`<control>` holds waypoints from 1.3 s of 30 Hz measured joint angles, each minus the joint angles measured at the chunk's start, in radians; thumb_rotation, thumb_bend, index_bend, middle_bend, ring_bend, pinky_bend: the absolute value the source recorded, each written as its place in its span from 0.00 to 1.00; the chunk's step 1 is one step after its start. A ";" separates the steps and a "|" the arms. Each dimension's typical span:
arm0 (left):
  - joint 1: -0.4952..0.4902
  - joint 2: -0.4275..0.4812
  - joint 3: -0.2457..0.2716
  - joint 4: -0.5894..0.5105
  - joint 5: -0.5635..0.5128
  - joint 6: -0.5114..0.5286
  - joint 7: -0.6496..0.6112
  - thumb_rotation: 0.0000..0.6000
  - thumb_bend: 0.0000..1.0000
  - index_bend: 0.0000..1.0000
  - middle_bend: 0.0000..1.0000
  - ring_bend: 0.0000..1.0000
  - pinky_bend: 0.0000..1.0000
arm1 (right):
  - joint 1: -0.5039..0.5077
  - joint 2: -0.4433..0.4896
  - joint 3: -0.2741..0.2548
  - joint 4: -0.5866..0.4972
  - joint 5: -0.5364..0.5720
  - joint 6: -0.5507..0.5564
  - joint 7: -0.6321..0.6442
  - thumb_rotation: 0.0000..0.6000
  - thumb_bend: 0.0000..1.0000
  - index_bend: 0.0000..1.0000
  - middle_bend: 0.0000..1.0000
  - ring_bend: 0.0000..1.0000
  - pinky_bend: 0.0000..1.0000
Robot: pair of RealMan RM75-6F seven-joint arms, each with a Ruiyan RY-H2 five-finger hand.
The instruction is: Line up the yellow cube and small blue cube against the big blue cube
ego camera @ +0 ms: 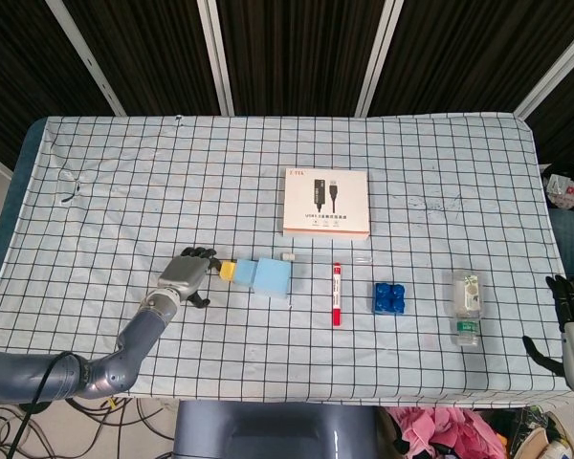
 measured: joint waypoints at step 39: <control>0.733 0.468 0.318 -0.156 1.127 0.753 -0.563 1.00 0.25 0.11 0.02 0.00 0.00 | 0.020 -0.023 -0.003 0.018 -0.025 -0.008 -0.010 1.00 0.22 0.00 0.04 0.00 0.11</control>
